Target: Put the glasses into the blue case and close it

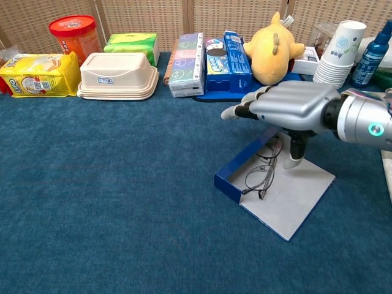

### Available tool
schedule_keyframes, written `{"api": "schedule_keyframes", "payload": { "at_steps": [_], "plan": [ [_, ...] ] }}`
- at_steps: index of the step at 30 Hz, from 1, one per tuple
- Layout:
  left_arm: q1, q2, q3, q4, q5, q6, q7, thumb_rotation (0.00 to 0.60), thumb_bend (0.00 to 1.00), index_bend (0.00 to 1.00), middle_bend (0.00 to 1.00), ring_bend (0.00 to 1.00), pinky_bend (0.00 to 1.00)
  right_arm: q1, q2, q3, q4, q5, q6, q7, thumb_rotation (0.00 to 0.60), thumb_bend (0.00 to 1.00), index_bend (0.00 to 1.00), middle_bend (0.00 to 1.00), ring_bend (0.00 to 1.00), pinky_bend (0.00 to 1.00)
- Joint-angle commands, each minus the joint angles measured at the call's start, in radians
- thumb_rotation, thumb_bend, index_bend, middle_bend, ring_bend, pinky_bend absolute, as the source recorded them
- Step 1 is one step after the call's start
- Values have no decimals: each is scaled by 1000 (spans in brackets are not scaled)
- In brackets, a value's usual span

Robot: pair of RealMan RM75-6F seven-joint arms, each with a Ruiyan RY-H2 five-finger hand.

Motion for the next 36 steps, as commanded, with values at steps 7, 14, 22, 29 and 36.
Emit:
{"api": "schedule_keyframes", "payload": {
  "at_steps": [7,14,22,29,36],
  "plan": [
    [-2,-1,0,0,6,2,-1,585,292,163,102,25,0,20,-15,-14,-42,27,-5,-40,600,0,23,140,30,44],
    [3,-1,2,1,6,7,-5,584,292,163,102,25,0,56,-44,12,-22,53,-24,-45,600,0,24,140,31,45],
    [3,-2,4,7,5,5,-10,584,291,163,102,24,0,88,-64,23,4,93,-37,-50,600,0,25,140,31,46],
    [0,-5,2,10,6,1,-11,586,291,163,102,25,0,88,-43,9,-7,113,-12,-57,600,0,25,140,31,46],
    [-3,-11,4,13,7,-4,-13,585,292,163,102,25,0,77,10,-3,-50,121,26,-62,600,0,31,140,31,46]
  ]
}}
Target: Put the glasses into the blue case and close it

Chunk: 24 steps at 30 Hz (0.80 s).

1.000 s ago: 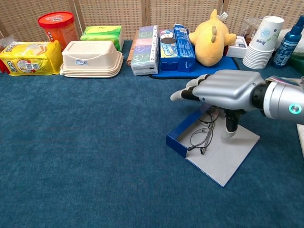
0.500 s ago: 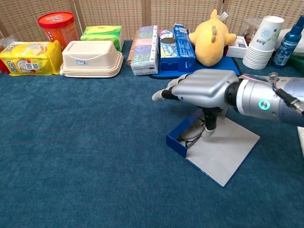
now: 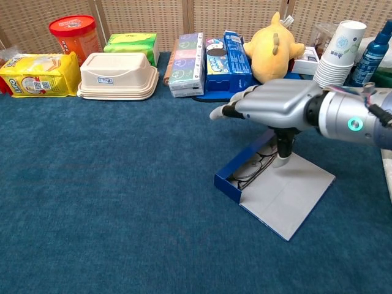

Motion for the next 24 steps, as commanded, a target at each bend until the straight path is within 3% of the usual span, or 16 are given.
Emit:
{"api": "schedule_keyframes", "payload": {
  "at_steps": [1,8,14,24],
  "plan": [
    [0,-1,1,2,-1,-1,-1,587,292,163,102,25,0,-4,26,-6,-25,5,4,5,600,0,38,141,32,46],
    [-1,-1,0,-3,4,2,3,586,292,162,102,25,0,28,93,-3,-67,17,-107,78,593,60,85,167,67,45],
    [2,2,2,-7,5,6,5,582,291,162,102,25,0,64,100,-2,-56,28,-159,99,548,68,142,216,102,46],
    [4,4,5,-12,8,8,11,588,291,162,102,25,0,116,88,-11,-15,45,-176,87,415,63,335,349,194,63]
  ]
}}
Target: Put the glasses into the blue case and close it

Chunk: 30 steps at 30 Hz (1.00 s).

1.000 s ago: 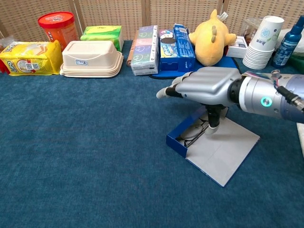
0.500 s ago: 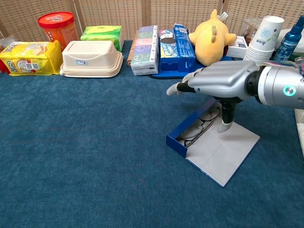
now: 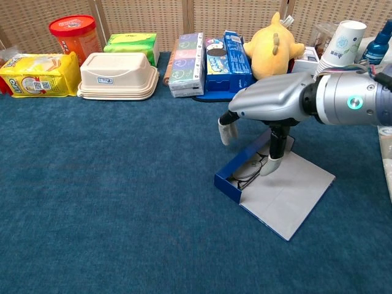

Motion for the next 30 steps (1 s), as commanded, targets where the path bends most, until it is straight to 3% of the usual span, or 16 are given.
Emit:
{"api": "schedule_keyframes", "payload": {
  "at_steps": [1,10,20,30],
  "plan": [
    [-1,0,0,0,0,-1,1,590,292,162,102,25,0,11,-1,-8,6,14,-2,-8,405,63,347,352,197,64],
    [-6,1,1,-6,9,-5,8,584,292,162,102,25,0,47,15,-46,8,87,26,-73,326,62,387,369,220,83],
    [-15,-2,3,-6,22,-10,10,589,291,162,102,25,0,71,54,-91,-33,193,87,-141,314,52,388,369,224,90],
    [-33,-14,2,-3,30,-28,15,588,291,161,101,23,0,52,120,-160,-130,254,163,-172,265,50,391,373,241,103]
  ]
}}
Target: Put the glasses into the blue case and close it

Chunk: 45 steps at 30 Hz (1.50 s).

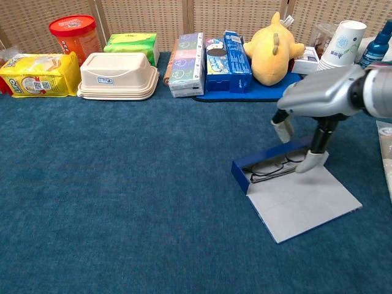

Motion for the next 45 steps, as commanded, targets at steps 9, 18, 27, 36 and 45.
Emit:
{"api": "schedule_keyframes", "payload": {
  "at_steps": [9,18,27,36,45],
  "plan": [
    [-11,-3,-2,-10,2,-6,15,587,291,158,101,20,0,-40,45,-45,-98,-32,59,6,252,43,390,374,246,110],
    [-9,-2,4,-18,2,-5,25,584,291,155,101,18,0,-72,67,-63,-162,-97,80,28,243,43,391,374,247,112],
    [6,8,8,-31,-2,15,32,589,292,155,100,19,0,-60,37,-12,-95,-150,14,84,242,46,382,373,247,112],
    [13,8,12,-32,-8,17,35,584,291,154,100,18,0,-9,44,1,-31,-64,-100,121,144,85,358,361,220,110],
    [3,5,10,-41,-4,6,50,585,293,154,100,18,0,-20,76,-39,-92,-72,-70,126,100,85,358,361,220,109]
  ]
}}
